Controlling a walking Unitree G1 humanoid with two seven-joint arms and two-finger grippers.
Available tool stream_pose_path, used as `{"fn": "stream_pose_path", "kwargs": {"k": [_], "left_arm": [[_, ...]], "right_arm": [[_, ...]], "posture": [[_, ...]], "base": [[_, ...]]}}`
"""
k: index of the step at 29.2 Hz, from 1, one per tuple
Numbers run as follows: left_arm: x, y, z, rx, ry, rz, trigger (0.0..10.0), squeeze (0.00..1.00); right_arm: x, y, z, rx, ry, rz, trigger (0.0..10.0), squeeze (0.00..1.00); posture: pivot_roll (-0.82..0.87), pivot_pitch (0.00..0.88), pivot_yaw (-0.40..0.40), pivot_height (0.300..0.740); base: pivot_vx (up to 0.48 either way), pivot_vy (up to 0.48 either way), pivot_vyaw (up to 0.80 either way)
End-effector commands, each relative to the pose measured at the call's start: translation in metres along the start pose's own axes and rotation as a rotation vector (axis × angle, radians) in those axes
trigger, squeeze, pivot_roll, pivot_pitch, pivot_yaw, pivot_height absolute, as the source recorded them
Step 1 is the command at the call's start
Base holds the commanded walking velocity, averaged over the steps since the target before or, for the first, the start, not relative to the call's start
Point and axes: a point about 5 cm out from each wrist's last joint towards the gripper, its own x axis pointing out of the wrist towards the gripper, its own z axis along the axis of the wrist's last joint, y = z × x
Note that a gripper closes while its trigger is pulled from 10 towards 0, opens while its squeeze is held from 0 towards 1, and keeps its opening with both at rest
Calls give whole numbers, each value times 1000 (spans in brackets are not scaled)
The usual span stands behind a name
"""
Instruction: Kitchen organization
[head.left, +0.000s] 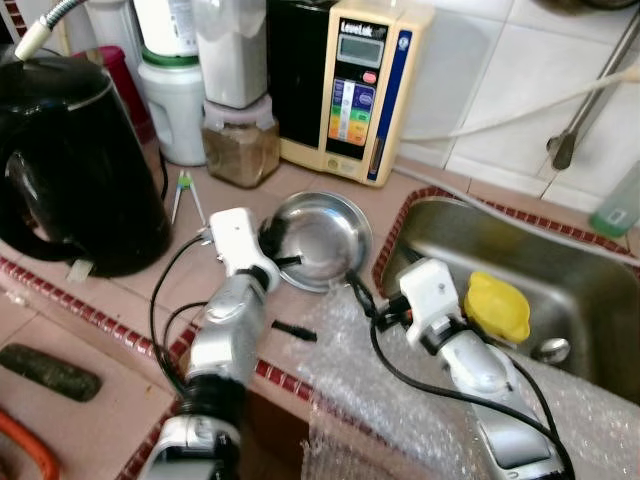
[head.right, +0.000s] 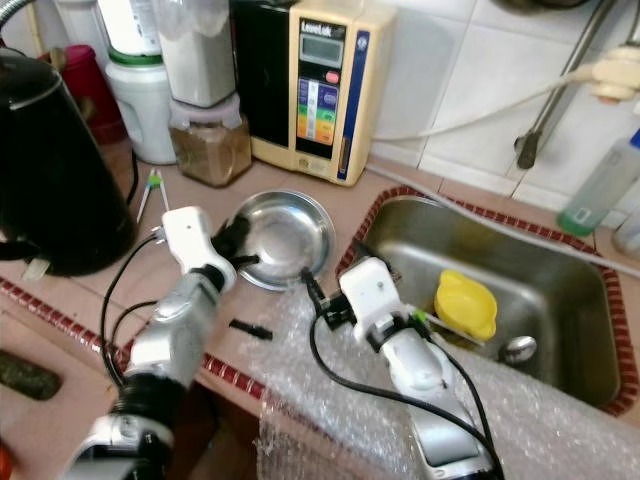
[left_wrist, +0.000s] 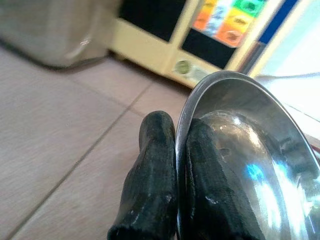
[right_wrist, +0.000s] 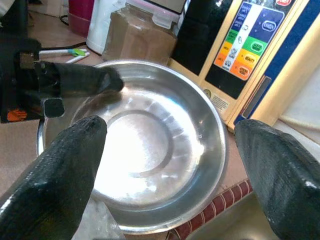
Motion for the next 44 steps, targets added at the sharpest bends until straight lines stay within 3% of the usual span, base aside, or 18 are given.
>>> {"fn": "stream_pose_path", "kwargs": {"k": [1,11,14,18,23,27,28,33,34,37,44], "left_arm": [[0,-1,8,20,-37,-21,0,0],[-3,-6,11,35,-96,-79,0,0],[-2,-14,24,30,-182,-126,0,0],[-1,-17,31,50,-213,-144,0,0],[-1,-18,32,52,-227,-152,0,0],[-5,-24,36,23,-264,-199,0,0],[-6,-26,37,7,-275,-215,0,0],[-7,-31,38,-8,-291,-249,0,0],[-8,-33,39,-15,-300,-265,0,0],[-8,-37,40,-22,-308,-291,0,0],[-10,-38,40,-33,-311,-312,0,0]], "right_arm": [[-4,-3,-6,8,26,-9,10000,753],[-1,-15,-6,11,18,-84,10000,749],[9,-31,-3,-5,3,-181,10000,749],[25,-46,5,-27,-26,-253,10000,733],[33,-51,7,-40,-33,-270,10000,733],[42,-57,6,14,-25,-289,10000,729],[45,-57,4,61,-23,-286,0,725],[51,-54,1,119,-12,-269,0,706],[54,-50,0,149,-14,-256,0,651],[60,-36,-3,239,-5,-215,0,627],[61,-38,-12,431,27,-227,0,522]], "posture": [[131,0,-49,740],[127,0,-39,740],[127,0,-36,740],[133,0,-37,740],[136,0,-40,740],[142,0,-44,740],[142,0,-44,740],[142,0,-43,740],[142,0,-43,740],[141,0,-44,740],[137,0,-42,740]], "base": [[0,0,0],[0,0,0],[0,0,0],[0,0,0],[0,0,0],[0,0,0],[0,0,0],[0,0,0],[0,0,0],[0,0,0],[0,0,0]]}}
